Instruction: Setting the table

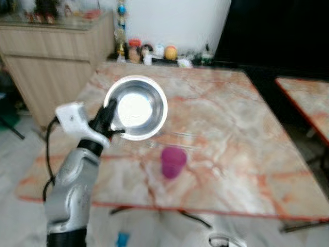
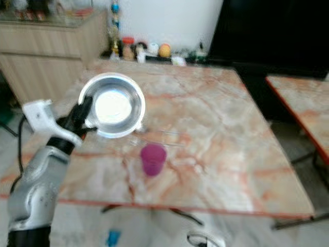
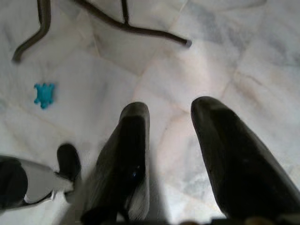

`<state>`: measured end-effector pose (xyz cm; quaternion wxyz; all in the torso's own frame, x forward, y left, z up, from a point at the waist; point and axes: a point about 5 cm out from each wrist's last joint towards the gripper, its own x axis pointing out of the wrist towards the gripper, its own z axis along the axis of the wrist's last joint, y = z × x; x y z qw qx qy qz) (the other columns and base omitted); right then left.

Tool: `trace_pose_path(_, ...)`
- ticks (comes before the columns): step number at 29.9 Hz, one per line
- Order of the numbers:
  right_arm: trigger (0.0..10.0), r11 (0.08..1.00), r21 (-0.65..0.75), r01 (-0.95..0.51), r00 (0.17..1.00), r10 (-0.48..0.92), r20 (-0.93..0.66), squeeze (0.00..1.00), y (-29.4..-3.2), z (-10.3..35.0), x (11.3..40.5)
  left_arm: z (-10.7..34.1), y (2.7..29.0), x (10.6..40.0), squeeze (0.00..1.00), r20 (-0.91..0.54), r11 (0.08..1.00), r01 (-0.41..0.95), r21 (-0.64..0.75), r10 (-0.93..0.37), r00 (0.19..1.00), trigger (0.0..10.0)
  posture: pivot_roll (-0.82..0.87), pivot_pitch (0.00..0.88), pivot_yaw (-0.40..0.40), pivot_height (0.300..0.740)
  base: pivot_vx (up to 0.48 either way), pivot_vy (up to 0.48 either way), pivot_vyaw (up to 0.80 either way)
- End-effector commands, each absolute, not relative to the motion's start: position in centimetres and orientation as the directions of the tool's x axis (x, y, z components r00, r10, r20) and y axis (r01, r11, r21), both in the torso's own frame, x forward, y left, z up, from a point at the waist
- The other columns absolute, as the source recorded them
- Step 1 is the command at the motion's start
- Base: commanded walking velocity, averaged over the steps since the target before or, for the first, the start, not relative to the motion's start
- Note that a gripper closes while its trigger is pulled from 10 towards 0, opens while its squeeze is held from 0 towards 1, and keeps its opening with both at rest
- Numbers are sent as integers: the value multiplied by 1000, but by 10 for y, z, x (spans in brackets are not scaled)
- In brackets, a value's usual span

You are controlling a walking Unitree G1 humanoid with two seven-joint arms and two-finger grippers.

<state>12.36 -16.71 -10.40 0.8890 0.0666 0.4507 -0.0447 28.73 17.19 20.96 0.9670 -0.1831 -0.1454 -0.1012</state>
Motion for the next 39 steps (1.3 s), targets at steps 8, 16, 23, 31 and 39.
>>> trace_pose_path(8, 10000, 988, 53, 142, 592, -42, -805, 0, -174, -103, 124, 215, 164, 288, 0, 338, 905, 284, -315, -173, 925, 10000, 133, 0, -77, 740, 0, -373, 0)
trace_pose_path(16, 10000, 988, 54, 142, 592, -41, -805, 0, -173, -103, 124, 204, 176, 281, 0, 265, 937, 307, -165, -258, 929, 10000, 139, 0, -73, 740, 0, -368, 0)
trace_pose_path(23, 10000, 989, 55, 135, 590, -36, -806, 0, -173, -103, 124, 212, 194, 282, 0, 266, 956, 283, -81, -253, 930, 10000, 145, 0, -73, 740, 0, -363, 0)
trace_pose_path(31, 10000, 989, 56, 136, 590, -36, -807, 0, -173, -104, 123, 209, 191, 285, 0, 245, 954, 295, -43, -277, 929, 10000, 149, 0, -58, 740, 0, -362, 0)
trace_pose_path(39, 10000, 984, 71, 162, 591, -39, -806, 0, -166, -104, 123, 209, 185, 292, 0, 234, 947, 317, -47, -298, 925, 10000, 153, 0, -7, 740, 0, -363, 0)
